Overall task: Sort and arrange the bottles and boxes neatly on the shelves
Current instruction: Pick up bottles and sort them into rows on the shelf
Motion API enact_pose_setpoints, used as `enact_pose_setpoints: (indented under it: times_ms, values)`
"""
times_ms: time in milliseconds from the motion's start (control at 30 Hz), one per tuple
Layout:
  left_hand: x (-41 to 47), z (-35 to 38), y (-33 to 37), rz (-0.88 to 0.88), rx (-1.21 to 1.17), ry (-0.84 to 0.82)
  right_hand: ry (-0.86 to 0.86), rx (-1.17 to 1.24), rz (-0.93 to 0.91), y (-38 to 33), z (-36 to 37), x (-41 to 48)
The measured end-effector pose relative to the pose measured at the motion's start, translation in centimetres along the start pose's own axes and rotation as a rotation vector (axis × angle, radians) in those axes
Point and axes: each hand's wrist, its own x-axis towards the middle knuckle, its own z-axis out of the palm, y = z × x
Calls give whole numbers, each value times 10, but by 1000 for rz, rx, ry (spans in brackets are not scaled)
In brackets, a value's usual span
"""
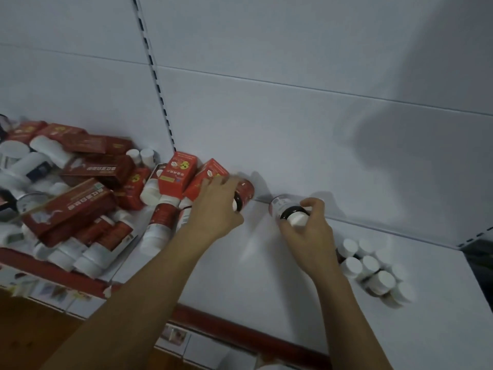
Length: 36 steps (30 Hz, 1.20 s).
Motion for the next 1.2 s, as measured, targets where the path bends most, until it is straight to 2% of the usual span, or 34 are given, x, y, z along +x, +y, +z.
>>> enact_pose_setpoints:
  times_ms: [67, 233, 367, 533, 733, 833, 1000, 1200]
  values:
    - [-5, -8, 2, 14, -235, 116, 78, 64, -13, 0, -1, -1]
    - [-29, -21, 0, -53, -464, 350, 279, 174, -60, -8, 8, -6]
    - [-41, -54, -31, -129, -597, 545, 396, 160, -123, -34, 16, -17]
    - [-59, -113, -97, -123, -669, 777, 436, 195, -318, -100, 55, -40]
    - [-112, -194, -235, -241, -814, 909, 415, 334, -427, -198, 155, -66]
    - [-152, -230, -313, -305, -835, 1007, 343, 399, -468, -247, 219, -81]
    - [-226, -292, -432, -432, -786, 1147, 71, 543, -501, -329, 338, -108]
    - [-321, -337, -546, -665, -607, 1353, -340, 418, -644, -412, 482, -140]
